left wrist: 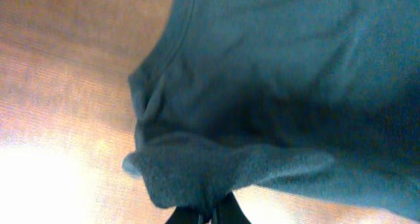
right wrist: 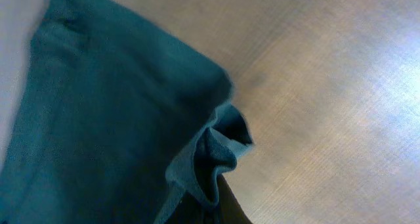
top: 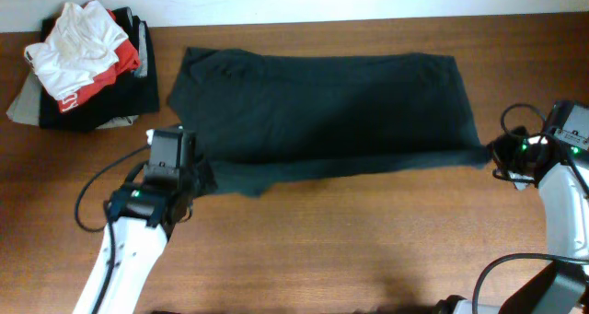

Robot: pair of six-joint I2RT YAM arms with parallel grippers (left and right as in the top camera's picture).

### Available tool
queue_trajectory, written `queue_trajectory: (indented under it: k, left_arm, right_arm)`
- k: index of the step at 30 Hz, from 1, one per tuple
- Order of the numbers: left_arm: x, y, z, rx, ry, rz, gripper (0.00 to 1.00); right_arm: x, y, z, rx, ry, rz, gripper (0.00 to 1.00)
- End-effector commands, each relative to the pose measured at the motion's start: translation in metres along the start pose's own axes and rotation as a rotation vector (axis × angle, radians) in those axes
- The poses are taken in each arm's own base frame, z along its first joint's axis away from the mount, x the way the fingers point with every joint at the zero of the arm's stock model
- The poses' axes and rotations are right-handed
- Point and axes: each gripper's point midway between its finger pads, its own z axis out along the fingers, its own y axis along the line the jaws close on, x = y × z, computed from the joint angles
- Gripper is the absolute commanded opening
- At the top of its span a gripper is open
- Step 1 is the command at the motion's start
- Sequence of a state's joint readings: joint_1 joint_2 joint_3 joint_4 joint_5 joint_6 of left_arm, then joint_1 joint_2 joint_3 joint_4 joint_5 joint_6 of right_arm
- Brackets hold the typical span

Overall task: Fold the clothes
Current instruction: 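Lift the bottom hem with both grippers and fold it up toward the collar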

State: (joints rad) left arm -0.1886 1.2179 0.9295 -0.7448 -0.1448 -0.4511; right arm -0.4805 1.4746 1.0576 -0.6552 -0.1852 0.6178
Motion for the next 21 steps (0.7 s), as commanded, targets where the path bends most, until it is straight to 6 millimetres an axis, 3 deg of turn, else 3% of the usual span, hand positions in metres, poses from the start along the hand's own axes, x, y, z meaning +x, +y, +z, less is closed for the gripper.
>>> queue_trajectory:
  k: [1, 3, 6, 13, 17, 21]
  left_arm:
    - [-0.015, 0.001, 0.022, -0.054, -0.028, -0.01, 0.01]
    - [-0.023, -0.005, 0.04, -0.051, -0.047, -0.013, 0.01]
    - [-0.037, -0.007, 0.059, -0.071, -0.093, -0.02, 0.01]
    - [-0.049, -0.014, 0.104, -0.083, -0.138, -0.029, 0.01]
    - [-0.056, -0.01, 0.12, -0.127, -0.18, -0.036, 0.01]
    - [-0.071, -0.01, 0.123, -0.119, -0.238, -0.06, 0.01]
  right_arm:
    - [0.0, 0.035, 0.002, -0.093, -0.032, -0.07, 0.04]
    - [-0.001, 0.056, 0.01, -0.121, -0.075, -0.124, 0.04]
    - [-0.004, 0.071, 0.022, -0.123, -0.122, -0.166, 0.04]
    - [-0.018, 0.067, 0.047, -0.076, -0.183, -0.187, 0.04]
    - [-0.025, 0.067, 0.061, -0.068, -0.206, -0.203, 0.04]
    - [-0.026, 0.061, 0.079, -0.042, -0.205, -0.201, 0.04]
